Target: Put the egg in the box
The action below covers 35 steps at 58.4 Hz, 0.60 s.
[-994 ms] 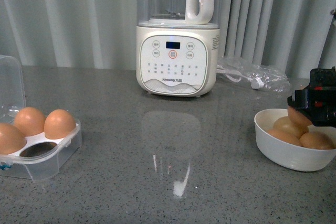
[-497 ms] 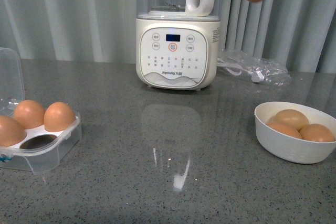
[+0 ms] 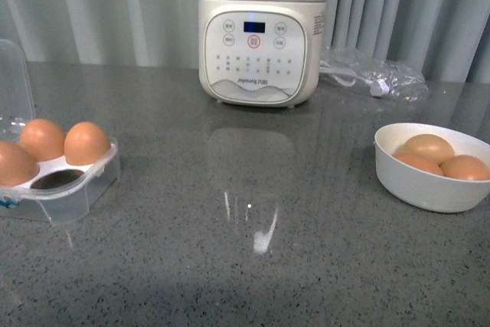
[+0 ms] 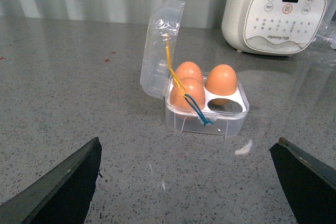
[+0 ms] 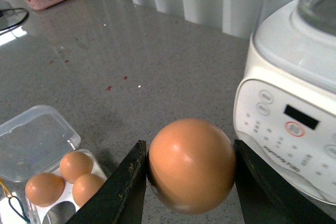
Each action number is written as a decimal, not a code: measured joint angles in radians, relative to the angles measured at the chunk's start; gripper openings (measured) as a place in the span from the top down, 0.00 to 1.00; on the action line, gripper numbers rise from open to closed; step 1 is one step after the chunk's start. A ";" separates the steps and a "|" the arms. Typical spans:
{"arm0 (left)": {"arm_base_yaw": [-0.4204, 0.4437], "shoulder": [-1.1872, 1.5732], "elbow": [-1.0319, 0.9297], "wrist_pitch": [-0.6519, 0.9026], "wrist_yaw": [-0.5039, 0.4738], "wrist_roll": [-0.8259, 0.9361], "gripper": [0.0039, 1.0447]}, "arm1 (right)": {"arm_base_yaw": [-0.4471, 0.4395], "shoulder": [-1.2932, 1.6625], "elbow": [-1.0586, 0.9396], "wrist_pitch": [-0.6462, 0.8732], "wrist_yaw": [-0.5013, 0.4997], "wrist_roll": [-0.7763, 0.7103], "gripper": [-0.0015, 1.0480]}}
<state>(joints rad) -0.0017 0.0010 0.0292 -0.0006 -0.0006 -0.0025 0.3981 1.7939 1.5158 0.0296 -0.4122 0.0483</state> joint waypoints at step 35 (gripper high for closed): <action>0.000 0.000 0.000 0.000 0.000 0.000 0.06 | 0.144 0.102 -0.077 0.090 -0.163 -0.052 0.61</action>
<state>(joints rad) -0.0017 0.0010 0.0292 -0.0006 -0.0006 -0.0025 0.5419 1.8961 1.4391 0.1192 -0.5751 -0.0036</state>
